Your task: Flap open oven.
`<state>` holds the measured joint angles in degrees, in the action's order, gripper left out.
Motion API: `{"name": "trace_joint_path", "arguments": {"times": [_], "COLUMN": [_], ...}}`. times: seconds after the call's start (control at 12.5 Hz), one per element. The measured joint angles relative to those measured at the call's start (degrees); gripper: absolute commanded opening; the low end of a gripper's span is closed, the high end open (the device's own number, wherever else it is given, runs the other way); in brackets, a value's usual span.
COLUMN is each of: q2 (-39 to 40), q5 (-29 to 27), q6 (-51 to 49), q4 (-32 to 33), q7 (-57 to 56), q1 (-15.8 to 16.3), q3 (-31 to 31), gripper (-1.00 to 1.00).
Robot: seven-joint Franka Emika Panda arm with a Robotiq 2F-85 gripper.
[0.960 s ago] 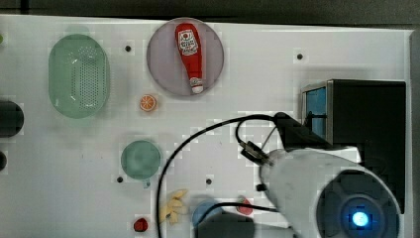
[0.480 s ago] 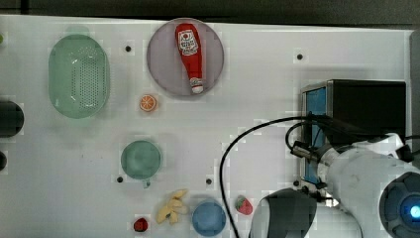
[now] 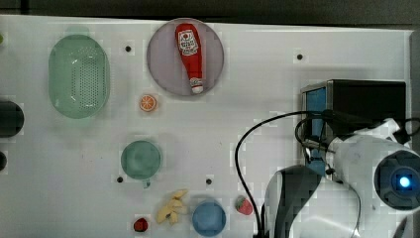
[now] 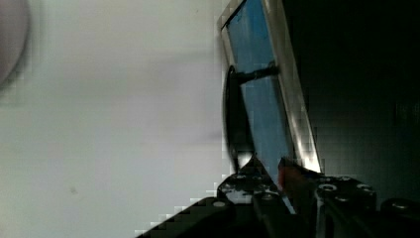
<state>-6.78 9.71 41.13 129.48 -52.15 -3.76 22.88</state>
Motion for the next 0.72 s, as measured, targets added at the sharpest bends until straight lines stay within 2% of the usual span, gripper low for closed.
{"name": "trace_joint_path", "arguments": {"times": [0.4,0.72], "q2": [10.12,13.75], "q5": [-0.46,-0.41], "q6": [6.18,9.57], "q4": [0.78,1.23], "q7": [-6.49,-7.11], "q1": [-1.19,-0.91], "q3": [1.11,1.57], "gripper": [-0.65,-0.65]}}
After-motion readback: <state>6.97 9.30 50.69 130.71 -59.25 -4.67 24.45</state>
